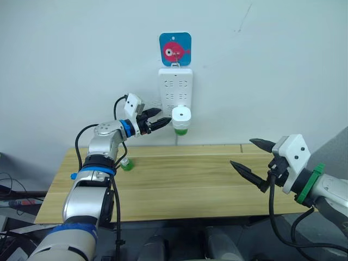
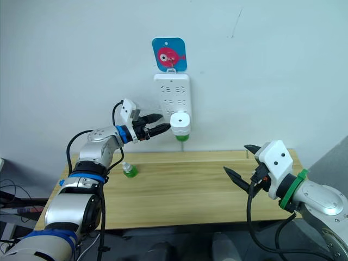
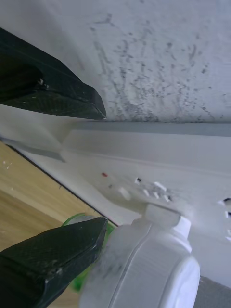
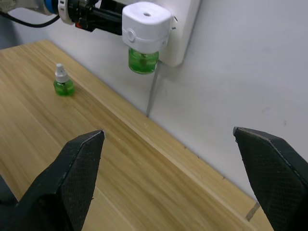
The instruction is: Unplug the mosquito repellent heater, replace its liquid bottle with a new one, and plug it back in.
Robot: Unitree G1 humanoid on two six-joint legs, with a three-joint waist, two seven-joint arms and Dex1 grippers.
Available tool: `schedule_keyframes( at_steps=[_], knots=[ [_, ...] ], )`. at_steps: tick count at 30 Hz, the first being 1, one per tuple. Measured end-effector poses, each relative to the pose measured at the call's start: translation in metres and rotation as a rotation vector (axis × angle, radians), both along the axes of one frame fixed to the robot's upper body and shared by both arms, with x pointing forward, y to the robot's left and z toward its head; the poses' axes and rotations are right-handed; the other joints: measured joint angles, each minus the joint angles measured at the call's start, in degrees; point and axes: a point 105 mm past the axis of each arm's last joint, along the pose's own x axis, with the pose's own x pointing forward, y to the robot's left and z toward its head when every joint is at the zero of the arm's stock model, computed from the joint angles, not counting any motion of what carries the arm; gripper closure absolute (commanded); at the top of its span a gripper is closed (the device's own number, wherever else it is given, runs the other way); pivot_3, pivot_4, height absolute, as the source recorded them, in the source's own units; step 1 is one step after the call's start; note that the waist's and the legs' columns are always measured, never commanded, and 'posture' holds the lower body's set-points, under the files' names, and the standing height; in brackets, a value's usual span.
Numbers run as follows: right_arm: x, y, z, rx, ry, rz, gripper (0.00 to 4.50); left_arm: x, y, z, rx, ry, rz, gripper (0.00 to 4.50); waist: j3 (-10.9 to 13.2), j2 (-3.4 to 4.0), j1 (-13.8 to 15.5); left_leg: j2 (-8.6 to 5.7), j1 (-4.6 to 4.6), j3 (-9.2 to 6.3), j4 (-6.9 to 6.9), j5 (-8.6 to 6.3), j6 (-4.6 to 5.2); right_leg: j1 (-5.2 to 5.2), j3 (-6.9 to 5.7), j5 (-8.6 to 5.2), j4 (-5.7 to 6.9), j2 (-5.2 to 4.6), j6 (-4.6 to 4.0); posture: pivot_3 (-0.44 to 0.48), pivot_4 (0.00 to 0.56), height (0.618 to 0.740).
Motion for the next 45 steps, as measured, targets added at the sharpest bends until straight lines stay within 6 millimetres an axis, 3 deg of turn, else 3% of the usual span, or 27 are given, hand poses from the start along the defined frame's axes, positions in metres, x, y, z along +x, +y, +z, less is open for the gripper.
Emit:
schedule_keyframes(
  at_steps=[22, 25, 30, 37, 40, 45],
  knots=[
    [-0.008, 0.012, 0.002, 0.049, 0.007, 0.051, 0.00, 0.003, -0.021, 0.016, 0.030, -0.005, -0.144, 1.15, 0.7, -0.02, -0.4, -0.03, -0.04, -0.08, 0.01, -0.03, 0.05, 0.00, -0.04, -0.06, -0.01, -0.01, 0.13, -0.248, 0.148, 0.740],
    [-0.006, 0.016, 0.006, 0.062, -0.008, 0.057, 0.00, 0.002, -0.021, 0.016, 0.028, -0.003, -0.156, 1.69, 0.7, -0.01, -0.5, -0.03, -0.04, -0.07, 0.01, -0.03, 0.05, -0.01, -0.03, -0.06, 0.00, -0.01, 0.13, -0.245, 0.146, 0.740],
    [-0.003, 0.023, 0.013, 0.094, -0.035, 0.076, 0.00, -0.002, -0.022, 0.017, 0.027, 0.009, -0.201, 3.19, 0.7, 0.00, -0.5, -0.04, -0.06, -0.13, 0.01, -0.03, 0.05, -0.01, -0.08, -0.06, 0.00, -0.01, 0.13, -0.236, 0.143, 0.740],
    [0.009, 0.037, 0.022, 0.157, -0.051, 0.069, 0.00, -0.004, -0.023, 0.016, 0.016, 0.032, -0.222, 3.19, 0.8, 0.03, -0.7, -0.03, -0.05, -0.15, 0.05, -0.03, 0.05, -0.01, -0.06, -0.06, 0.06, -0.03, 0.13, -0.235, 0.145, 0.740],
    [0.026, 0.041, 0.022, 0.174, -0.043, -0.001, 0.00, -0.005, -0.022, 0.017, 0.014, 0.039, -0.227, 3.19, 0.8, 0.04, -0.9, -0.04, -0.08, -0.14, 0.05, -0.03, 0.05, -0.05, -0.04, -0.03, 0.06, -0.06, 0.08, -0.236, 0.147, 0.740],
    [0.056, 0.065, 0.023, 0.196, -0.049, -0.105, 0.00, -0.007, -0.023, 0.019, 0.013, 0.032, -0.238, 3.19, 0.8, 0.09, -1.0, -0.07, -0.39, -0.37, 0.08, -0.02, 0.04, -0.33, -0.04, 0.12, 0.16, -0.12, -0.17, -0.236, 0.147, 0.740]
  ],
)
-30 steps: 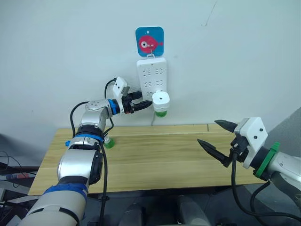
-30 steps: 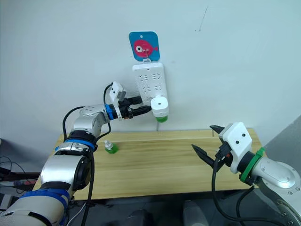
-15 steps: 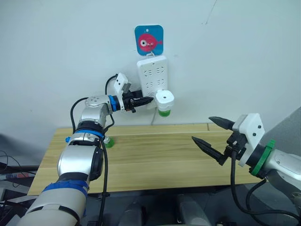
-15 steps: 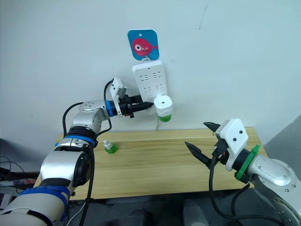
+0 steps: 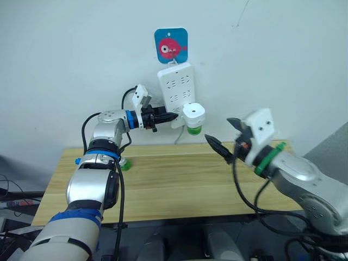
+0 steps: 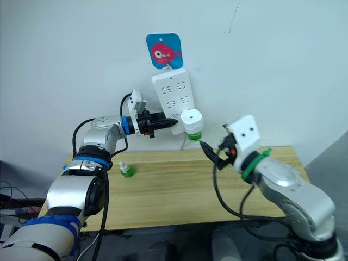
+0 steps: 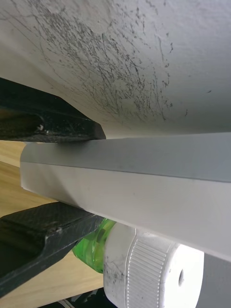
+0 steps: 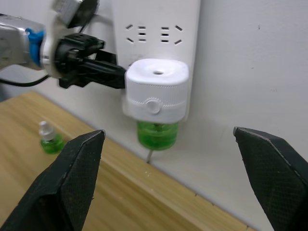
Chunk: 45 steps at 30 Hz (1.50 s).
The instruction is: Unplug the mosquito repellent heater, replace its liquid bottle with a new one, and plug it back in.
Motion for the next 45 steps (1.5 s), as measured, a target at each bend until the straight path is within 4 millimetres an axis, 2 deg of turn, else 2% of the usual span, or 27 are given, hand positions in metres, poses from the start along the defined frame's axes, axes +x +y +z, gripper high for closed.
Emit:
schedule_keyframes(
  at_steps=[3, 8, 18, 21, 24, 33, 38, 45],
  knots=[
    [0.010, 0.018, -0.001, 0.011, 0.024, -0.029, 0.00, -0.001, -0.001, 0.004, 0.002, -0.021, -0.011, 3.19, 0.0, 0.04, 0.0, -0.07, -0.72, -0.17, 0.14, 0.02, -0.04, -0.69, -0.05, 0.05, 0.27, -0.14, -0.04, -0.228, 0.145, 0.740],
    [0.022, 0.038, 0.002, 0.026, 0.040, -0.056, 0.00, -0.002, -0.001, 0.005, 0.002, -0.023, -0.013, 3.19, 0.0, 0.05, -0.1, -0.08, -0.79, -0.25, 0.11, 0.02, -0.04, -0.74, -0.10, 0.06, 0.24, -0.25, -0.05, -0.219, 0.141, 0.740],
    [0.048, 0.047, 0.006, -0.005, 0.037, -0.111, 0.00, -0.003, 0.000, 0.004, -0.002, -0.029, -0.007, 3.19, 0.0, 0.07, -0.5, -0.11, -0.78, -0.27, 0.11, 0.02, -0.03, -0.73, -0.14, 0.06, 0.24, -0.25, -0.05, -0.219, 0.141, 0.740],
    [0.052, 0.050, 0.003, -0.009, 0.038, -0.110, 0.60, -0.003, 0.000, 0.004, -0.003, -0.030, -0.007, 3.19, -0.1, 0.07, -0.6, -0.12, -0.78, -0.27, 0.10, 0.02, -0.03, -0.73, -0.14, 0.06, 0.25, -0.25, -0.05, -0.214, 0.140, 0.740],
    [0.053, 0.054, 0.002, -0.012, 0.039, -0.094, 1.57, -0.003, 0.001, 0.004, -0.004, -0.031, -0.003, 3.19, -0.1, 0.07, -0.6, -0.12, -0.78, -0.28, 0.11, 0.02, -0.03, -0.73, -0.14, 0.06, 0.26, -0.26, -0.05, -0.214, 0.140, 0.740],
    [0.050, 0.052, 0.003, -0.014, 0.051, -0.087, 1.56, -0.002, -0.001, 0.003, -0.003, -0.043, 0.004, 3.19, -0.1, 0.08, -0.7, -0.15, -0.79, -0.34, 0.12, 0.02, -0.03, -0.73, -0.19, 0.06, 0.29, -0.32, -0.05, -0.227, 0.149, 0.740],
    [0.023, 0.034, 0.001, -0.062, 0.076, -0.069, 1.56, 0.001, -0.001, 0.003, 0.013, -0.088, 0.031, 3.19, -0.1, 0.10, -0.9, -0.27, -0.88, -0.38, 0.08, 0.00, -0.02, -0.75, -0.22, 0.06, 0.20, -0.50, -0.05, -0.233, 0.154, 0.740],
    [0.009, 0.025, 0.005, -0.059, 0.095, -0.087, 1.56, 0.004, 0.005, 0.000, 0.016, -0.085, 0.071, 3.19, -0.1, 0.12, -1.5, -0.25, -0.59, -0.40, 0.14, 0.05, -0.05, -0.52, -0.25, 0.07, 0.33, -0.42, -0.04, -0.236, 0.156, 0.740]
  ],
)
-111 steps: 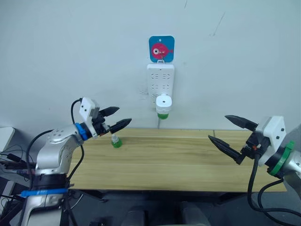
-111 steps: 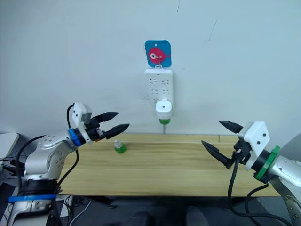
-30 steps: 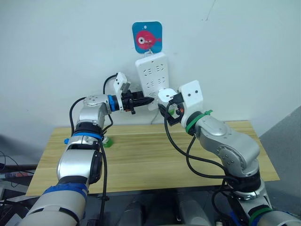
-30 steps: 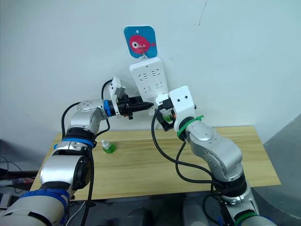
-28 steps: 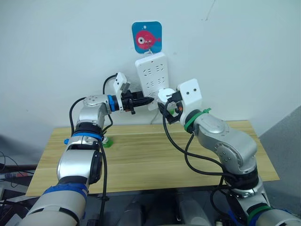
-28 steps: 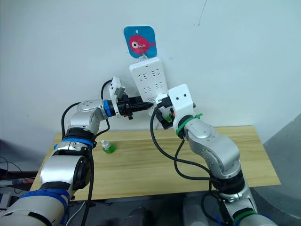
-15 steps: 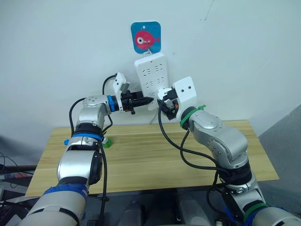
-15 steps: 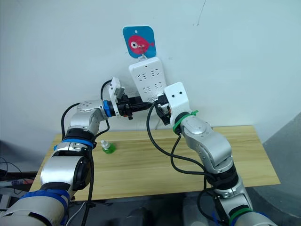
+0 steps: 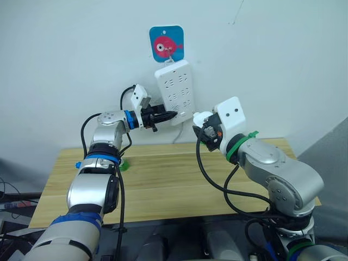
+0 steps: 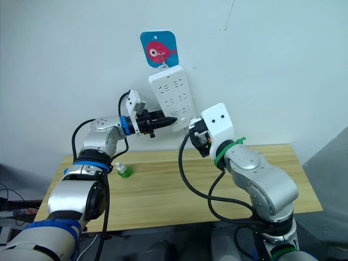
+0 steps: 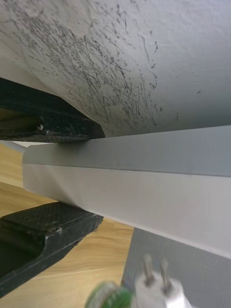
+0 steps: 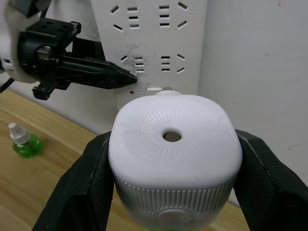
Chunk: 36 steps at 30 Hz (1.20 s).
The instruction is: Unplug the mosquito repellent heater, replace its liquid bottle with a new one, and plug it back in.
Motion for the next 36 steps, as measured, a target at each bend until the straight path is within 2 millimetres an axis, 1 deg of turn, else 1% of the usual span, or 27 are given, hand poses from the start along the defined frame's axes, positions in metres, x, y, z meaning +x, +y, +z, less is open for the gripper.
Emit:
schedule_keyframes(
  at_steps=[2, 4, 5, 9, 11, 12, 14, 15, 17, 18, 20, 21, 22, 24, 26, 28, 29, 31, 32, 35, 36],
  knots=[
    [0.001, -0.004, 0.001, 0.016, 0.006, -0.019, 1.56, -0.001, 0.004, 0.000, -0.001, -0.002, 0.005, 3.19, 0.0, 0.00, -0.4, -0.01, 0.00, 0.02, 0.03, 0.01, -0.02, 0.01, 0.03, 0.02, -0.01, 0.03, 0.03, -0.236, 0.156, 0.740],
    [0.003, -0.009, 0.004, 0.049, 0.007, -0.043, 1.56, -0.003, 0.011, 0.000, 0.007, -0.033, 0.011, 2.46, 0.0, 0.02, -1.0, 0.00, 0.00, 0.05, 0.02, 0.01, -0.02, -0.03, 0.08, 0.03, 0.00, 0.01, 0.03, -0.240, 0.155, 0.740],
    [0.004, -0.012, 0.005, 0.068, 0.007, -0.056, 1.56, -0.005, 0.015, -0.002, 0.022, -0.051, 0.018, 2.22, 0.0, 0.03, -1.2, 0.01, 0.00, 0.05, 0.01, 0.01, -0.02, -0.04, 0.08, 0.03, 0.02, -0.01, 0.02, -0.241, 0.154, 0.740],
    [0.007, -0.020, 0.012, 0.159, 0.000, -0.103, 1.56, -0.016, 0.040, -0.018, 0.091, -0.101, 0.063, 0.97, 0.0, 0.09, -2.6, 0.10, -0.08, 0.07, -0.13, 0.01, -0.02, -0.25, 0.11, 0.03, 0.06, -0.01, 0.02, -0.241, 0.153, 0.740],
    [0.008, -0.025, 0.014, 0.206, -0.001, -0.125, 1.56, -0.023, 0.054, -0.024, 0.114, -0.141, 0.118, 0.28, 0.0, 0.11, -3.3, 0.15, -0.12, 0.07, -0.18, 0.01, -0.02, -0.30, 0.13, 0.03, 0.05, -0.01, 0.02, -0.235, 0.152, 0.740],
    [0.009, -0.026, 0.015, 0.225, -0.001, -0.131, 1.56, -0.026, 0.061, -0.025, 0.116, -0.158, 0.149, 0.01, 0.0, 0.11, -3.6, 0.16, -0.15, 0.06, -0.18, 0.01, -0.02, -0.33, 0.15, 0.03, 0.05, -0.01, 0.02, -0.235, 0.152, 0.740],
    [0.009, -0.029, 0.016, 0.255, 0.000, -0.141, 1.56, -0.033, 0.070, -0.024, 0.122, -0.192, 0.194, 0.00, 0.0, 0.12, -3.8, 0.15, -0.19, 0.08, -0.18, 0.01, -0.03, -0.35, 0.17, 0.03, 0.04, -0.02, 0.01, -0.219, 0.153, 0.740],
    [0.008, -0.029, 0.017, 0.273, 0.002, -0.139, 1.56, -0.040, 0.074, -0.023, 0.126, -0.218, 0.205, 0.00, 0.0, 0.13, -3.8, 0.15, -0.18, 0.10, -0.18, 0.01, -0.03, -0.35, 0.19, 0.03, 0.04, -0.02, 0.02, -0.210, 0.153, 0.740],
    [0.006, -0.031, 0.016, 0.325, 0.007, -0.141, 1.56, -0.062, 0.079, -0.024, 0.118, -0.244, 0.211, 0.00, 0.0, 0.21, -4.0, 0.17, -0.15, 0.16, -0.21, -0.01, -0.03, -0.34, 0.27, 0.03, 0.03, -0.03, 0.02, -0.188, 0.153, 0.740],
    [0.005, -0.032, 0.014, 0.362, 0.017, -0.136, 1.56, -0.078, 0.077, -0.029, 0.120, -0.241, 0.195, 0.00, 0.0, 0.24, -4.1, 0.17, -0.15, 0.17, -0.25, -0.01, -0.04, -0.35, 0.28, 0.03, -0.01, -0.03, 0.02, -0.188, 0.153, 0.740],
    [0.002, -0.036, 0.010, 0.423, 0.036, -0.135, 1.56, -0.104, 0.068, -0.035, 0.098, -0.215, 0.157, 0.00, 0.0, 0.32, -3.8, 0.18, -0.17, 0.17, -0.27, -0.01, -0.04, -0.35, 0.27, 0.03, -0.03, -0.04, 0.01, -0.175, 0.155, 0.740],
    [0.001, -0.036, 0.010, 0.465, 0.042, -0.131, 1.56, -0.115, 0.060, -0.034, 0.074, -0.203, 0.134, 0.00, 0.0, 0.32, -3.5, 0.18, -0.17, 0.15, -0.26, -0.01, -0.04, -0.34, 0.24, 0.03, -0.02, -0.04, 0.01, -0.175, 0.155, 0.740],
    [-0.001, -0.035, 0.009, 0.513, 0.048, -0.118, 1.56, -0.124, 0.048, -0.030, 0.041, -0.197, 0.102, 0.00, 0.1, 0.37, -2.9, 0.18, -0.17, 0.11, -0.25, -0.01, -0.05, -0.29, 0.21, 0.03, -0.02, -0.04, 0.02, -0.171, 0.158, 0.740],
    [-0.003, -0.033, 0.011, 0.547, 0.046, -0.083, 1.56, -0.138, 0.020, -0.016, -0.030, -0.199, 0.029, 0.00, 0.2, 0.55, -1.7, 0.14, -0.10, 0.11, -0.15, -0.01, -0.05, -0.16, 0.20, 0.08, -0.06, -0.05, -0.05, -0.172, 0.159, 0.740],
    [-0.005, -0.032, 0.016, 0.575, 0.029, -0.055, 1.56, -0.145, 0.001, -0.009, -0.076, -0.181, -0.013, 0.00, 0.2, 0.66, -1.0, 0.13, 0.19, 0.21, -0.10, 0.00, -0.04, 0.09, 0.24, 0.10, -0.09, -0.04, -0.06, -0.181, 0.158, 0.740],
    [-0.006, -0.032, 0.017, 0.598, 0.016, -0.044, 1.56, -0.145, -0.011, -0.012, -0.101, -0.133, -0.018, 0.00, 0.2, 0.70, -1.0, 0.16, 0.25, 0.27, -0.08, 0.03, -0.02, 0.12, 0.29, 0.09, -0.09, 0.10, -0.05, -0.187, 0.160, 0.740],
    [-0.006, -0.031, 0.015, 0.611, 0.025, -0.034, 1.56, -0.143, -0.019, -0.015, -0.119, -0.103, -0.019, 0.00, 0.2, 0.71, -1.0, 0.22, 0.29, 0.29, -0.05, 0.04, -0.02, 0.13, 0.28, 0.09, -0.08, 0.28, -0.05, -0.187, 0.160, 0.740],
    [-0.005, -0.030, 0.013, 0.622, 0.037, -0.031, 1.56, -0.139, -0.030, -0.013, -0.146, -0.091, -0.022, 0.00, 0.3, 0.75, -1.1, 0.27, 0.28, 0.33, -0.04, 0.06, -0.01, 0.10, 0.28, 0.10, -0.03, 0.48, -0.07, -0.191, 0.162, 0.740],
    [-0.004, -0.029, 0.013, 0.632, 0.038, -0.029, 1.56, -0.134, -0.038, -0.010, -0.170, -0.092, -0.020, 0.00, 0.3, 0.77, -1.0, 0.28, 0.28, 0.32, -0.04, 0.06, -0.01, 0.11, 0.28, 0.10, -0.04, 0.50, -0.07, -0.191, 0.162, 0.740],
    [-0.002, -0.025, 0.015, 0.663, 0.041, -0.016, 1.56, -0.115, -0.053, -0.004, -0.225, -0.094, 0.013, 0.00, 0.3, 0.77, -1.1, 0.29, 0.25, 0.32, -0.05, 0.06, -0.01, 0.10, 0.28, 0.11, -0.04, 0.54, -0.08, -0.198, 0.164, 0.740],
    [-0.002, -0.025, 0.015, 0.670, 0.044, -0.016, 1.56, -0.112, -0.056, -0.003, -0.235, -0.095, 0.014, 0.00, 0.3, 0.77, -1.2, 0.29, 0.23, 0.34, -0.06, 0.06, 0.00, 0.08, 0.29, 0.11, -0.04, 0.54, -0.08, -0.198, 0.164, 0.740]
  ],
)
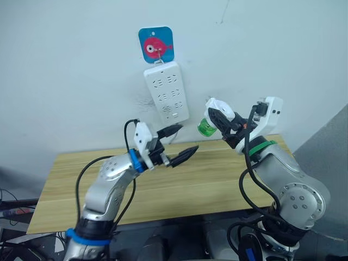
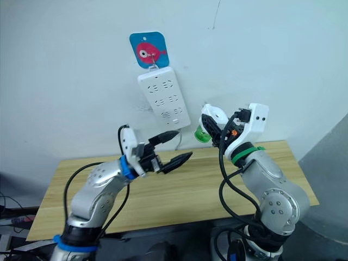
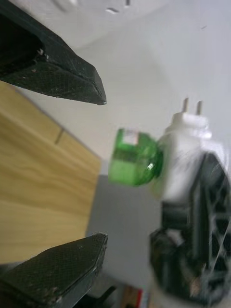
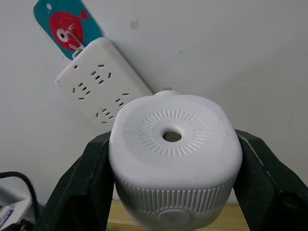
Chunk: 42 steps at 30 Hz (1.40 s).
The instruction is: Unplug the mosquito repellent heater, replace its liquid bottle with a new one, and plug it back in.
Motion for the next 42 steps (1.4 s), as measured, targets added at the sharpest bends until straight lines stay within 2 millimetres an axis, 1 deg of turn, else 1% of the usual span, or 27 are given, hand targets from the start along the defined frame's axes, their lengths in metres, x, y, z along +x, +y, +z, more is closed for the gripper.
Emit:
schedule_keyframes(
  at_steps=[2, 7, 11, 15, 17, 21, 22, 23, 25, 28, 31, 32, 40, 42],
  knots=[
    [0.001, 0.001, 0.001, 0.027, 0.009, -0.001, 1.56, 0.007, -0.005, 0.002, -0.015, -0.014, 0.001, 0.00, 0.0, 0.00, -0.2, 0.00, -0.04, 0.00, -0.01, 0.00, 0.00, -0.04, 0.02, 0.00, 0.00, -0.02, -0.01, -0.198, 0.164, 0.740],
    [0.003, 0.005, 0.002, 0.101, 0.036, 0.013, 1.56, 0.016, -0.006, 0.002, -0.002, -0.052, -0.018, 0.00, 0.0, 0.01, -0.5, 0.01, -0.12, -0.09, -0.04, -0.01, 0.01, -0.07, 0.03, 0.00, -0.03, -0.03, -0.01, -0.198, 0.160, 0.740],
    [0.002, 0.009, 0.005, 0.156, 0.048, 0.030, 1.56, 0.019, -0.011, 0.003, -0.015, -0.066, -0.038, 0.00, 0.0, 0.02, -0.7, -0.04, -0.16, -0.08, -0.04, 0.00, 0.01, -0.07, 0.04, 0.00, -0.07, -0.03, 0.00, -0.200, 0.160, 0.740],
    [-0.002, 0.016, 0.009, 0.195, 0.051, 0.066, 1.56, 0.018, -0.017, 0.009, -0.026, -0.102, -0.072, 0.00, 0.0, 0.01, -0.9, -0.04, -0.16, -0.09, -0.04, 0.00, 0.01, -0.06, 0.03, 0.00, -0.08, -0.02, 0.00, -0.203, 0.159, 0.740],
    [-0.005, 0.020, 0.008, 0.204, 0.063, 0.082, 1.56, 0.018, -0.018, 0.009, -0.027, -0.104, -0.081, 0.00, 0.0, 0.01, -1.0, -0.04, -0.16, -0.09, -0.04, 0.00, 0.01, -0.06, 0.04, 0.00, -0.08, 0.00, 0.01, -0.205, 0.159, 0.740],
    [-0.006, 0.021, 0.004, 0.219, 0.086, 0.081, 1.56, 0.017, -0.018, 0.009, -0.029, -0.107, -0.088, 0.00, 0.0, 0.01, -1.0, -0.04, -0.17, -0.09, -0.04, 0.00, 0.01, -0.06, 0.04, -0.01, -0.08, 0.00, 0.01, -0.204, 0.160, 0.740],
    [-0.007, 0.022, 0.004, 0.221, 0.086, 0.081, 1.56, 0.017, -0.018, 0.009, -0.029, -0.114, -0.092, 0.39, 0.0, 0.01, -1.0, -0.04, -0.16, -0.08, -0.04, 0.00, 0.01, -0.06, 0.04, -0.01, -0.08, 0.00, 0.02, -0.203, 0.161, 0.740],
    [-0.007, 0.023, 0.004, 0.223, 0.086, 0.083, 1.56, 0.016, -0.018, 0.010, -0.029, -0.118, -0.095, 0.57, 0.0, 0.01, -1.0, -0.04, -0.16, -0.09, -0.04, 0.00, 0.01, -0.06, 0.04, -0.01, -0.08, 0.01, 0.02, -0.203, 0.162, 0.740],
    [-0.007, 0.022, 0.003, 0.222, 0.091, 0.078, 1.56, 0.016, -0.017, 0.010, -0.030, -0.120, -0.096, 0.59, 0.0, 0.01, -1.0, -0.04, -0.17, -0.09, -0.04, 0.00, 0.01, -0.06, 0.04, -0.01, -0.09, 0.01, 0.02, -0.203, 0.162, 0.740],
    [-0.007, 0.018, 0.002, 0.222, 0.092, 0.065, 1.56, 0.016, -0.016, 0.010, -0.027, -0.122, -0.091, 1.17, 0.0, 0.01, -1.0, -0.04, -0.17, -0.08, -0.04, 0.00, 0.01, -0.06, 0.05, -0.01, -0.11, 0.01, 0.02, -0.201, 0.163, 0.740],
    [-0.006, 0.017, 0.002, 0.220, 0.093, 0.059, 1.56, 0.016, -0.015, 0.010, -0.027, -0.122, -0.091, 2.05, 0.0, 0.01, -1.0, -0.04, -0.17, -0.09, -0.04, 0.00, 0.01, -0.06, 0.04, -0.02, -0.11, 0.03, 0.03, -0.200, 0.163, 0.740],
    [-0.006, 0.018, 0.002, 0.217, 0.094, 0.061, 1.56, 0.016, -0.014, 0.009, -0.025, -0.121, -0.094, 2.18, 0.0, 0.01, -1.0, -0.03, -0.17, -0.09, -0.04, 0.00, 0.01, -0.06, 0.04, -0.02, -0.11, 0.03, 0.02, -0.200, 0.163, 0.740],
    [-0.009, 0.017, 0.001, 0.219, 0.105, 0.080, 1.56, 0.014, -0.013, 0.008, -0.010, -0.137, -0.111, 2.18, 0.0, 0.01, -0.9, -0.04, -0.18, -0.08, -0.04, 0.00, 0.01, -0.06, 0.06, -0.02, -0.13, 0.03, 0.04, -0.203, 0.164, 0.740],
    [-0.009, 0.016, -0.001, 0.225, 0.113, 0.078, 0.83, 0.013, -0.013, 0.008, -0.005, -0.141, -0.119, 2.18, 0.0, 0.01, -0.9, -0.03, -0.19, -0.09, -0.04, 0.00, 0.01, -0.06, 0.05, -0.03, -0.13, 0.03, 0.04, -0.202, 0.164, 0.740]
  ],
)
